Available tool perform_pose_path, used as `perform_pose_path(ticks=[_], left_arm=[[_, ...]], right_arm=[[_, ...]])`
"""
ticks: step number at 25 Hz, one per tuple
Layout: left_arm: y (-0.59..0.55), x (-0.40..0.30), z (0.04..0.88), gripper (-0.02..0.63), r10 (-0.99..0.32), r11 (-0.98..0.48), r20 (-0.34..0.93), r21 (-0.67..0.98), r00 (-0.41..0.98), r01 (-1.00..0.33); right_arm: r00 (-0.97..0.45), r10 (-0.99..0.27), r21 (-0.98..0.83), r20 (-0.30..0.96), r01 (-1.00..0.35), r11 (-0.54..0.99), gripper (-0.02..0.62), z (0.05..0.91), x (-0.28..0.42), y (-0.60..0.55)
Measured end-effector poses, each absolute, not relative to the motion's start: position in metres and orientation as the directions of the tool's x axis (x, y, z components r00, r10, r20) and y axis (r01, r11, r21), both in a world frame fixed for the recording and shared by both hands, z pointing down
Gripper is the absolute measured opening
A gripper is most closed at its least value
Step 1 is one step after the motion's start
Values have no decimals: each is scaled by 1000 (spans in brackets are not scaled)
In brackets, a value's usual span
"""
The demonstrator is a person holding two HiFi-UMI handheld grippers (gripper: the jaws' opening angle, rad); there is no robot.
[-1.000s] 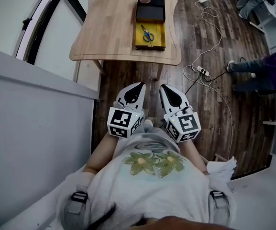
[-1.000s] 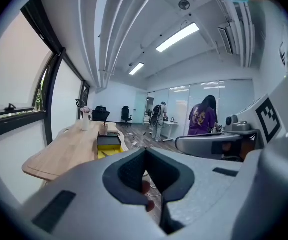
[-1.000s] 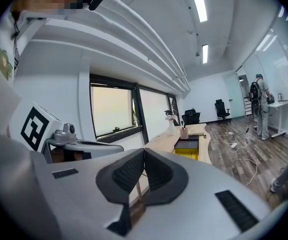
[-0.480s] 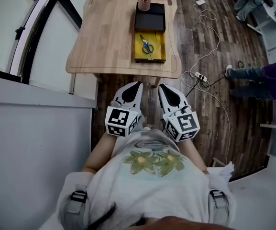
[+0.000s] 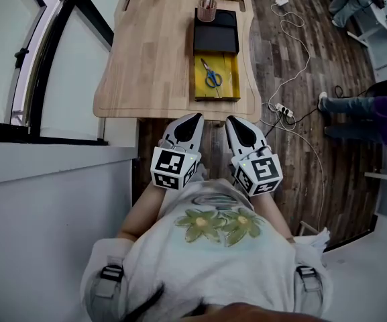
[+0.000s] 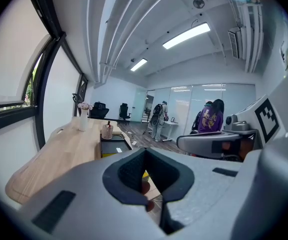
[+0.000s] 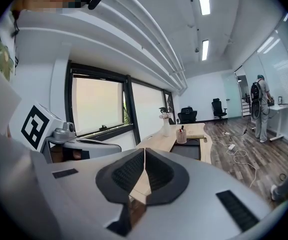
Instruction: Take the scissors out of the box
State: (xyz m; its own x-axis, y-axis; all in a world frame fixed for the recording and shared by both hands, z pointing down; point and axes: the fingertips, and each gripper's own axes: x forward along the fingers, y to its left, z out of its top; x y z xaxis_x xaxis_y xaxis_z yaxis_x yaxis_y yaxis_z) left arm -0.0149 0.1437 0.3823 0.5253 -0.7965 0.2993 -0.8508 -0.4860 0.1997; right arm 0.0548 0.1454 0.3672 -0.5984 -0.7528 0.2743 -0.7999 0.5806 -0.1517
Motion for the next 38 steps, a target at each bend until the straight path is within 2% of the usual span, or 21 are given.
perform_pose_path(ticks=[16, 38], left_arm=[[93, -43, 414, -3, -752, -511, 340, 241, 565, -825], [-6, -33, 418, -3, -738, -542, 345, 208, 580, -814]], right_arm=[[-520, -768, -139, 374, -850, 507, 8, 403, 40, 94], [-492, -775, -144, 398, -867, 477, 9, 422, 54, 1]])
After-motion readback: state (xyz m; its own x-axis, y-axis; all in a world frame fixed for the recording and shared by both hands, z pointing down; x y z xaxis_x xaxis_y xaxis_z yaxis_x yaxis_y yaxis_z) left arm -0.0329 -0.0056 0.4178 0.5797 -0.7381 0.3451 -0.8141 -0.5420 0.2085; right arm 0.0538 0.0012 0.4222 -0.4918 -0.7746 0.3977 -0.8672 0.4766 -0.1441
